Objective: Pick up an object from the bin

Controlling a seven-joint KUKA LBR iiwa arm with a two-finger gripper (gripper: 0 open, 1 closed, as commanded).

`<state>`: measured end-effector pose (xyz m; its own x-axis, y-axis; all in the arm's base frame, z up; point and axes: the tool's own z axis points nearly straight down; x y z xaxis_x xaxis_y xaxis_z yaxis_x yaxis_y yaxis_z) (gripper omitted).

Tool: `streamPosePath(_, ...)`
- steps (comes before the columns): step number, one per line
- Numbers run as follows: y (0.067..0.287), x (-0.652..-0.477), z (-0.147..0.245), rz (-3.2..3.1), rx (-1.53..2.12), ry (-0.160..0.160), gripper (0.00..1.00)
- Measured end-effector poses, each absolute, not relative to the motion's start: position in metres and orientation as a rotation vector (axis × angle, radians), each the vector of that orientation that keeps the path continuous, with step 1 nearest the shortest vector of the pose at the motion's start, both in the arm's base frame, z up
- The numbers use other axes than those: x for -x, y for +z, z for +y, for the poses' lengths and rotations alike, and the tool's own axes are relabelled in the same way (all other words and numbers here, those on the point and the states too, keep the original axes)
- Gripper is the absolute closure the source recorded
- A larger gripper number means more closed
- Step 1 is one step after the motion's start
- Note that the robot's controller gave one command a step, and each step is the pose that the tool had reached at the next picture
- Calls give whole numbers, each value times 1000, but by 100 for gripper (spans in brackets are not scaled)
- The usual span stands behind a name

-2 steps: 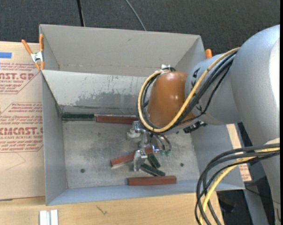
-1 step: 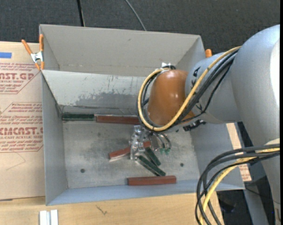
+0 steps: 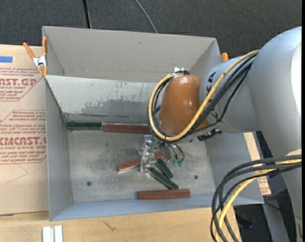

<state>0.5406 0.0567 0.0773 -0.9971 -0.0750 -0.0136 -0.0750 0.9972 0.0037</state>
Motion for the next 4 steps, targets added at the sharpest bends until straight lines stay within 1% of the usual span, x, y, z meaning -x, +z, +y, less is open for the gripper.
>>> streamPosePath(1,78,-541,57,3126,118,7,100)
streamPosePath(2,87,-537,56,3138,119,4,100)
streamPosePath(3,100,-537,56,3139,119,2,100)
streamPosePath(4,106,-538,56,3135,119,2,100)
